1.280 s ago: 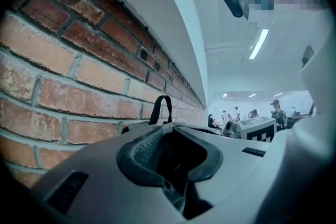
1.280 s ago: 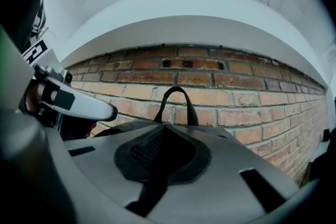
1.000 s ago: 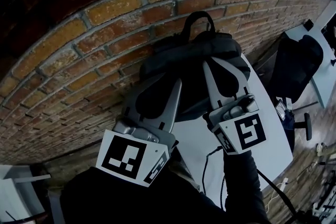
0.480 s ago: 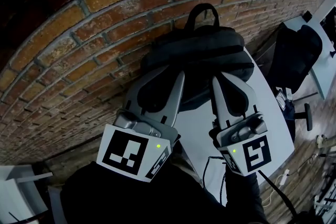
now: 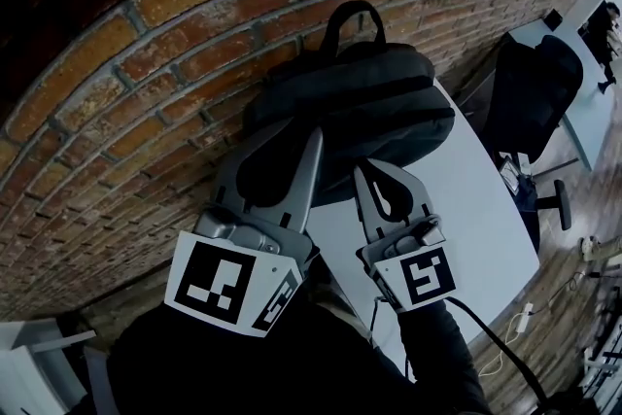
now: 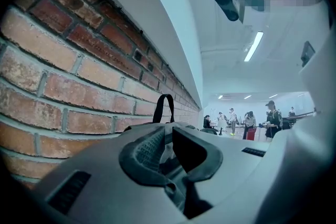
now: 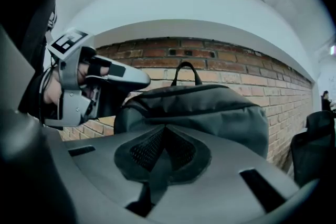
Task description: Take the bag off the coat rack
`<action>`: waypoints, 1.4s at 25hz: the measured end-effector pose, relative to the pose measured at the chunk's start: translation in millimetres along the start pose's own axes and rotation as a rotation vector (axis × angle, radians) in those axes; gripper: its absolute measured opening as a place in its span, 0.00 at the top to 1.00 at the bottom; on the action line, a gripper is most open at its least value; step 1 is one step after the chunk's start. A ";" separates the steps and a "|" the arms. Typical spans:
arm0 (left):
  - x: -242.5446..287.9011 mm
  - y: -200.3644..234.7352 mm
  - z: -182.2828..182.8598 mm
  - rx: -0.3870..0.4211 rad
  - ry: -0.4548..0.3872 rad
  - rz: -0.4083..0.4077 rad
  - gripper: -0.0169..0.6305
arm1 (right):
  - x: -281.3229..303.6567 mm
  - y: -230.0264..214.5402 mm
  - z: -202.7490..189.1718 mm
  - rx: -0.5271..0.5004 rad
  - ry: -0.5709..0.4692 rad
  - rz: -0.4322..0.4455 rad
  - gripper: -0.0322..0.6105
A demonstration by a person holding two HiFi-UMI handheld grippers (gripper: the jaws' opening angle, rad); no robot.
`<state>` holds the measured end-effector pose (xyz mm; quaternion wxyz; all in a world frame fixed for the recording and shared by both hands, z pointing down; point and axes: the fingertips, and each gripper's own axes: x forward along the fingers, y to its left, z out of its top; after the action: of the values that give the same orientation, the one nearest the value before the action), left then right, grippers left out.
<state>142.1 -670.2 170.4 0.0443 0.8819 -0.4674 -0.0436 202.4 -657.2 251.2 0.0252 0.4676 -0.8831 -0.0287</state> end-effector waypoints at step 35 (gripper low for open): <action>-21.4 18.0 -20.7 -0.034 0.060 0.046 0.89 | 86.8 -34.1 13.0 0.007 -0.093 0.001 0.94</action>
<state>117.8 -661.8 193.9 0.0740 0.8710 -0.4851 -0.0241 180.9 -747.8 237.3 -0.0175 0.4656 -0.8836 -0.0473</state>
